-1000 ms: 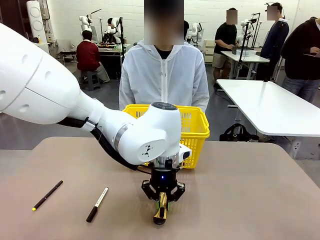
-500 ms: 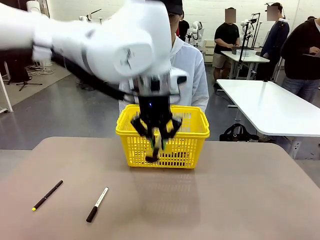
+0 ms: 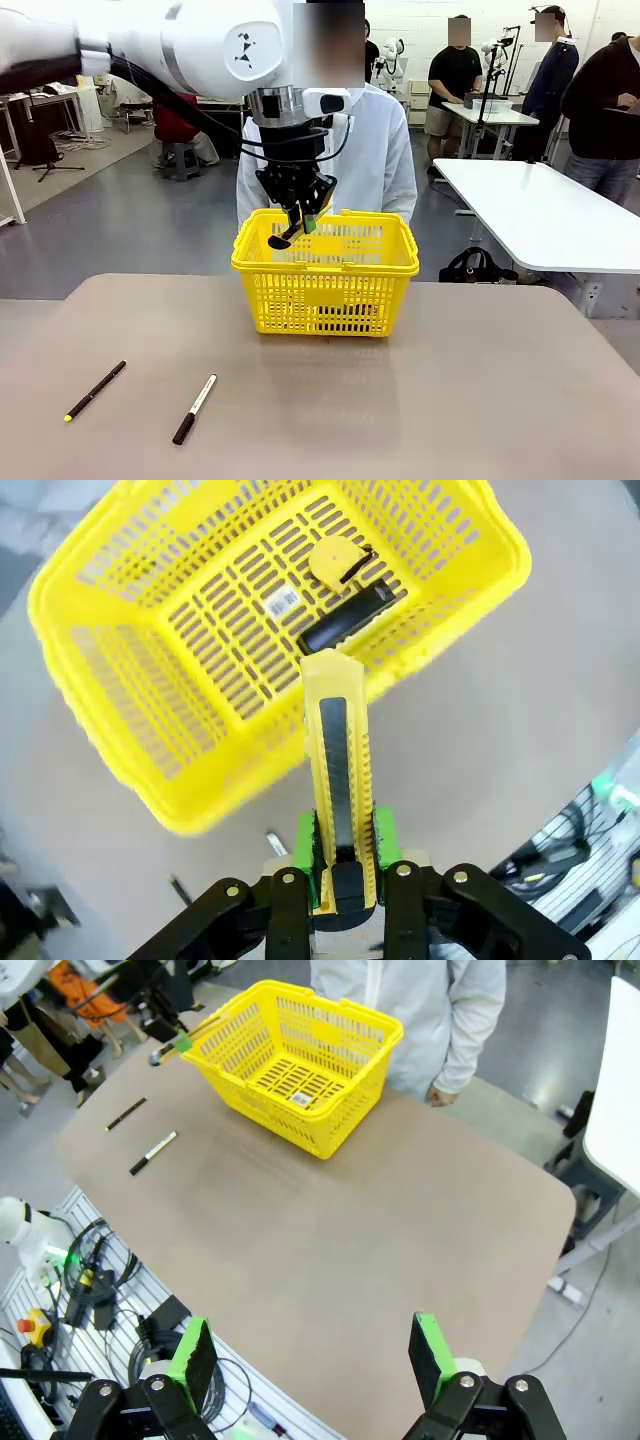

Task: Place the items the person wants into the basket.
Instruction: Pick up the item the person points to and place it in the Market Basket.

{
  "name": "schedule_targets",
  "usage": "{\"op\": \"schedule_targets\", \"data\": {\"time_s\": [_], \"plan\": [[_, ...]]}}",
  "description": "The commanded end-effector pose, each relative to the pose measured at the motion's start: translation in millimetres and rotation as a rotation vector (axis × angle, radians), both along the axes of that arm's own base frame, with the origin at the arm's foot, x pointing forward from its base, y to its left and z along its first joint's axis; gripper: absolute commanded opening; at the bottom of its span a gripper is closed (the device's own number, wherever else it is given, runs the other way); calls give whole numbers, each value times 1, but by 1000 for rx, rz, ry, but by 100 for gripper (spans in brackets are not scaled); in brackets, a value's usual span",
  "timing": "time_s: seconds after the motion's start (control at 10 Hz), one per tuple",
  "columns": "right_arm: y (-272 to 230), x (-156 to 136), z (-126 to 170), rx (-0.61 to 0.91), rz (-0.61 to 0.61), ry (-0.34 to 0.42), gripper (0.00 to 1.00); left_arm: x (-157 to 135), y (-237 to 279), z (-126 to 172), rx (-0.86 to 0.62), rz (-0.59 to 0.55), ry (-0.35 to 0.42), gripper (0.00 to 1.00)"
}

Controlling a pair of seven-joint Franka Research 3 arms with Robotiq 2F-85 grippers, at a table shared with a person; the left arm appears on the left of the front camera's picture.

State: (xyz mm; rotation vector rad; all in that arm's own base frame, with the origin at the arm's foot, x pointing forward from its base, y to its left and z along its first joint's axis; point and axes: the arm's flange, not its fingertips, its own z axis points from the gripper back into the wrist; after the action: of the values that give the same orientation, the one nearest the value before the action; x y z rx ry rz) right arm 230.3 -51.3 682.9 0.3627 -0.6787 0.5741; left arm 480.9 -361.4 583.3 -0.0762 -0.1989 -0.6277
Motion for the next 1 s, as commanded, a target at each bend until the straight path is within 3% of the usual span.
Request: {"op": "schedule_targets", "data": {"time_s": [0.0, 0.3, 0.7, 0.8, 0.9], "plan": [[1, 1, -1, -2, 1, 1, 100, 38, 1, -8, 20, -175, 65, 0], [1, 1, -1, -2, 1, 1, 100, 77, 7, -35, 80, -299, 180, 0], [1, 1, -1, -2, 1, 1, 100, 108, 14, -60, 78, -280, 206, 0], [1, 1, -1, -2, 1, 1, 100, 87, 14, -62, 73, -288, 216, 0], [1, 1, -1, -2, 1, 1, 100, 87, 14, -62, 73, -288, 216, 0]]}}
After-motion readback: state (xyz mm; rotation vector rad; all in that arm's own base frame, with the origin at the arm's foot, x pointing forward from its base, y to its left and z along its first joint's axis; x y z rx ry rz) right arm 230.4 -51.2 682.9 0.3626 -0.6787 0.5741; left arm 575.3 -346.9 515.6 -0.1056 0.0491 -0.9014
